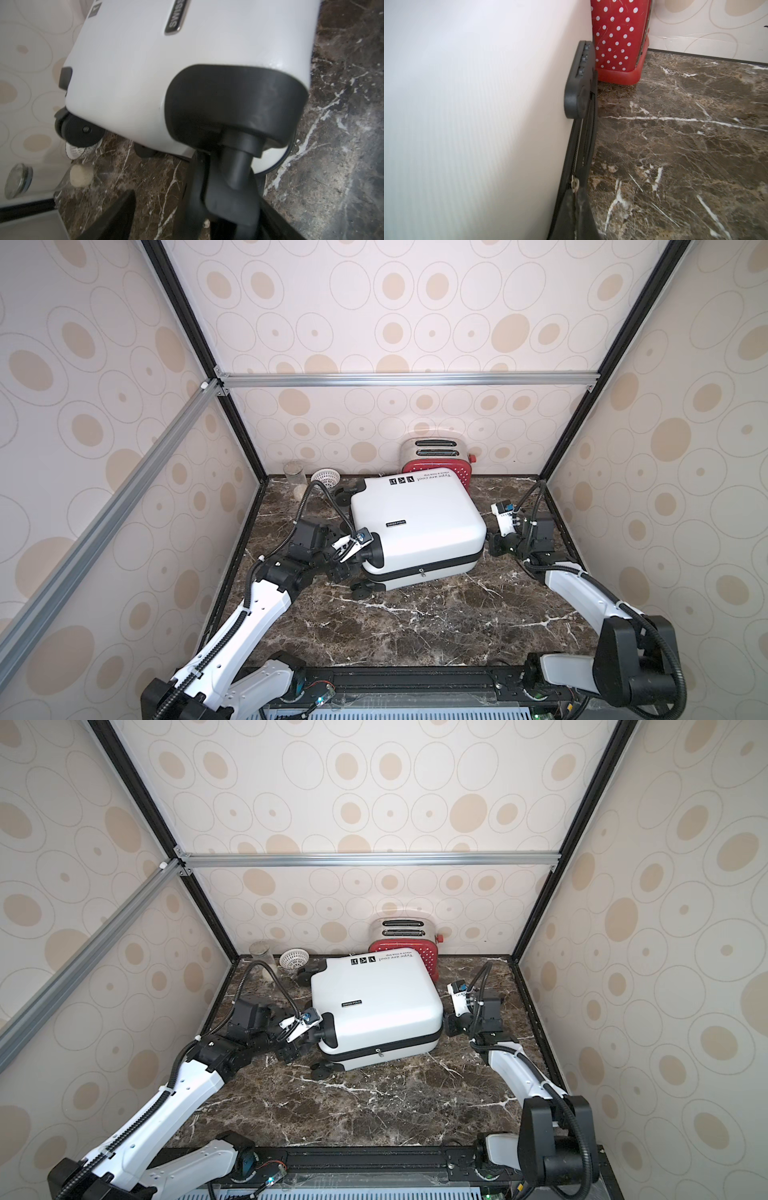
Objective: Open the suitcase zippers
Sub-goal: Unzip the zipper on the suitcase, then adjust the suitcase at the center of the board.
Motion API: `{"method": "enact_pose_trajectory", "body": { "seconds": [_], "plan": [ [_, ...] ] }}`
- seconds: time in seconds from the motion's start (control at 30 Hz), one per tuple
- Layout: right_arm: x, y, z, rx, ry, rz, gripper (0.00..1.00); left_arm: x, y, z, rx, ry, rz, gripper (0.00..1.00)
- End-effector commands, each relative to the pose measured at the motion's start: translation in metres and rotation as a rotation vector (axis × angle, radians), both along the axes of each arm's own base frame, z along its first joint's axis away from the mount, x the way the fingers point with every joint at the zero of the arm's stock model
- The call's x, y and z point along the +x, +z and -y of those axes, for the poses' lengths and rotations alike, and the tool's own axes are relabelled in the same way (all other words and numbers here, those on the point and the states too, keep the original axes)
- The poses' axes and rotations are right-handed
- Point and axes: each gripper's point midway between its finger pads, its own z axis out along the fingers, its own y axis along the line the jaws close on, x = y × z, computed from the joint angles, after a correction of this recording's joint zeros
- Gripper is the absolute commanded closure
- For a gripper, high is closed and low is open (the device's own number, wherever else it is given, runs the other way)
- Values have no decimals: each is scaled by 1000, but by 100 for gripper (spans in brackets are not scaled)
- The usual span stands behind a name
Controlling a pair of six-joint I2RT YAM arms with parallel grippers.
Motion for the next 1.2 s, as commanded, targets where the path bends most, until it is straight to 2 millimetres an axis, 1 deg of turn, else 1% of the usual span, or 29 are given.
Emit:
{"method": "enact_pose_trajectory", "body": {
  "seconds": [0.0,0.03,0.1,0.17,0.2,0.23,0.27,0.33,0.4,0.47,0.5,0.57,0.67,0.73,0.83,0.97,1.07,1.17],
  "plan": [
    [-3,31,-17,-22,51,121,100,13,62,2,-161,85,99,13],
    [-9,30,-24,-29,70,113,100,15,68,0,-178,110,107,10],
    [-20,29,-39,-45,105,112,100,17,77,-2,-199,129,115,10],
    [-33,29,-53,-45,140,109,100,18,82,-3,-213,141,108,10],
    [-38,29,-58,-45,152,104,100,20,85,-6,-224,158,108,10],
    [-42,28,-60,-42,147,100,100,24,89,-9,-238,189,112,10],
    [-52,27,-75,-32,188,99,100,28,92,-13,-249,216,114,10],
    [-65,26,-92,-10,220,96,100,34,97,-14,-264,236,117,10],
    [-78,25,-113,1,269,95,100,40,98,-11,-281,236,113,11],
    [-92,21,-133,-1,324,92,100,47,97,-1,-315,211,95,13],
    [-96,19,-138,-6,328,89,100,49,97,4,-334,195,83,13],
    [-100,15,-138,-7,308,83,100,59,96,15,-387,187,60,16],
    [-98,7,-126,-19,247,92,100,78,94,30,-457,209,0,20],
    [-102,-1,-123,-20,239,72,100,89,95,50,-500,202,-55,23],
    [-111,-15,-126,12,255,10,100,106,89,76,-486,212,-85,24],
    [-119,-31,-122,25,232,-39,100,125,78,96,-466,237,-91,23],
    [-125,-40,-118,15,227,-82,100,140,54,92,-424,304,-113,22],
    [-129,-46,-119,17,243,-99,100,146,23,84,-341,360,-149,22]
  ]
}}
